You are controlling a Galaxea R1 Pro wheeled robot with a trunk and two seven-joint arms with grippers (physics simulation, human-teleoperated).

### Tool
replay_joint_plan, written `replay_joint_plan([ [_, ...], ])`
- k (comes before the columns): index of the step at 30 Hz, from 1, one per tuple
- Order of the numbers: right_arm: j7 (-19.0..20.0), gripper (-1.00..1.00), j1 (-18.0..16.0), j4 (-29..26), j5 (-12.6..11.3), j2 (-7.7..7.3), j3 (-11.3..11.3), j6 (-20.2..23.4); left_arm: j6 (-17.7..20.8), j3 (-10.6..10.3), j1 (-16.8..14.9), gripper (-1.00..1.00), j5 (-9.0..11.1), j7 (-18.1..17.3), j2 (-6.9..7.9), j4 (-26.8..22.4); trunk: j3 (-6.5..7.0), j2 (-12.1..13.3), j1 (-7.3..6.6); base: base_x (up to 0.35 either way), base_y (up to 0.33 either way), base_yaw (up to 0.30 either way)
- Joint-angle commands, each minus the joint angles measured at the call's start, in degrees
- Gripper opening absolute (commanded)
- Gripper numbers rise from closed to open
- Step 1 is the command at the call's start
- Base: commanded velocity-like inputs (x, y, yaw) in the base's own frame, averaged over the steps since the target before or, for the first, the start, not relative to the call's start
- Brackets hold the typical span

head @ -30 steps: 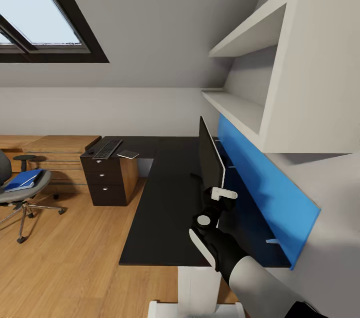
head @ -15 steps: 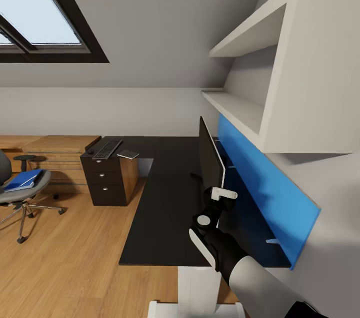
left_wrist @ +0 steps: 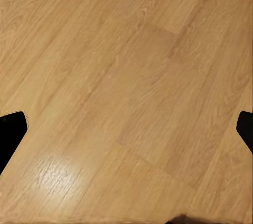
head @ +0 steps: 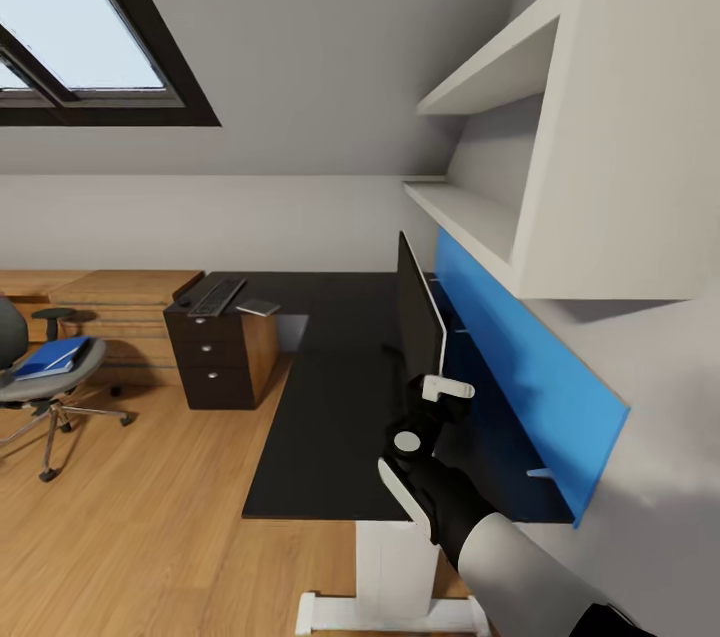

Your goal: In the bedroom, organize the workspace by keeping the computer under the desk, ensuring the monitor is on the desk, placing the keyboard on the desk next to the monitor, placing the mouse on the desk next to the keyboard, moving the folder from the swivel chair onto the desk next to the mouse, stacking the notebook on top of the folder with the pen on top of the notebook, and positioning the swivel chair next to the desk.

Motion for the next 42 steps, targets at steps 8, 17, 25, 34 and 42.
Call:
replay_joint_plan([
  [8,-0.26,1.0,-0.1,0.01,-0.54,0.0,0.25,-0.39,-0.13,-0.48,0.04,1.0,0.41,0.46,0.08,-0.14,-0.08,-0.07,-0.02,-0.32,0.0,0.0],
  [17,-0.19,1.0,-0.1,0.07,-0.58,0.0,0.31,-0.45,0.01,-0.48,0.04,1.0,0.41,0.46,0.08,-0.14,-0.08,-0.07,-0.02,-0.332,0.001,0.0],
  [25,0.1,1.0,-0.06,0.11,-0.61,0.0,0.5,-0.52,0.07,-0.48,0.04,1.0,0.48,0.46,0.08,-0.13,-0.08,-0.07,-0.02,-0.326,0.1,0.0],
  [34,4.96,1.0,-0.09,0.34,-0.61,0.0,0.57,-0.64,0.3,-0.64,0.04,1.0,0.46,0.38,0.08,1.4,-0.08,-0.07,-0.02,-0.289,0.203,0.0],
  [42,14.96,1.0,-0.03,16.21,-0.61,0.0,0.24,-7.42,4.77,-0.9,0.04,1.0,0.27,0.29,-1.25,2.96,-0.08,-0.07,-0.02,-0.195,0.253,0.0],
])
